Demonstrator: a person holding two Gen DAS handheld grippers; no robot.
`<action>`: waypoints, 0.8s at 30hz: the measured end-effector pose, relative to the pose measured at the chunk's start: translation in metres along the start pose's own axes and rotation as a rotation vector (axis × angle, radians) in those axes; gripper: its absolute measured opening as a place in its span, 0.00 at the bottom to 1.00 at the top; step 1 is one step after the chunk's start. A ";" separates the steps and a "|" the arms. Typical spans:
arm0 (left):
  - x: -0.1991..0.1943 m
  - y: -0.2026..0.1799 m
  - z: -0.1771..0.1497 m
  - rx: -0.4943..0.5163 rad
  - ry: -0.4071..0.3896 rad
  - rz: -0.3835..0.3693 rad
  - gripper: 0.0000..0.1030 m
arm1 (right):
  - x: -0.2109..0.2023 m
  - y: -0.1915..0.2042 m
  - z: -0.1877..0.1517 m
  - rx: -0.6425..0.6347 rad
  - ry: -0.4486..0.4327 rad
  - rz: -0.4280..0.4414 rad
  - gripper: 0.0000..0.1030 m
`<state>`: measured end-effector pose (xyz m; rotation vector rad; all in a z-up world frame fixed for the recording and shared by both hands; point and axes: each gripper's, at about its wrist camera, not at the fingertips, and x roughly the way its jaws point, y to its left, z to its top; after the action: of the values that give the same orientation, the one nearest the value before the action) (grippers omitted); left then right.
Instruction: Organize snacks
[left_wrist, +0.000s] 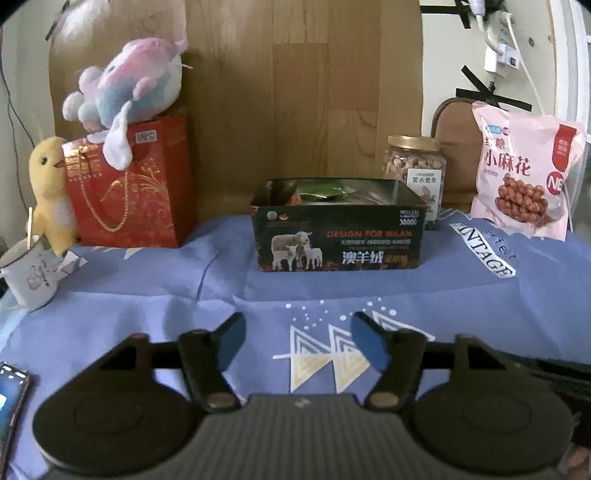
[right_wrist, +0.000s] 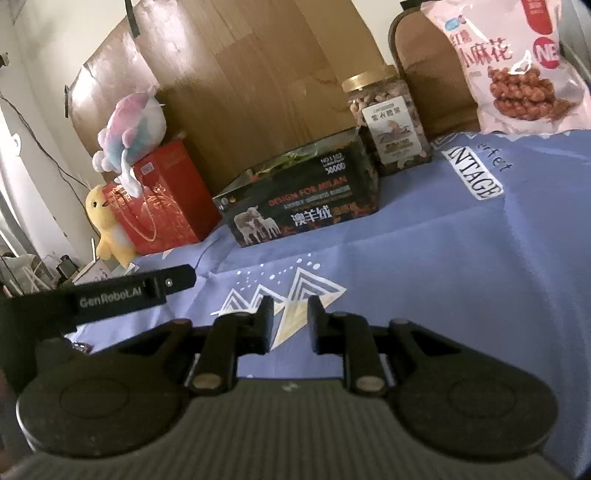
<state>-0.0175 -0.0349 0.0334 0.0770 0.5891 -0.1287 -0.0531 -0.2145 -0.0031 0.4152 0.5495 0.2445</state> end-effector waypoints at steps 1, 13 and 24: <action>-0.004 -0.002 -0.002 0.006 -0.009 0.009 0.82 | -0.004 0.000 -0.001 0.000 -0.004 -0.002 0.25; -0.043 -0.016 -0.025 0.051 -0.051 0.057 1.00 | -0.037 0.004 -0.017 0.021 -0.030 -0.020 0.29; -0.082 -0.013 -0.036 0.000 -0.033 0.028 1.00 | -0.067 0.015 -0.024 0.025 -0.063 -0.018 0.35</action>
<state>-0.1069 -0.0357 0.0491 0.0834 0.5553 -0.1023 -0.1232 -0.2162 0.0151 0.4406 0.4947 0.2065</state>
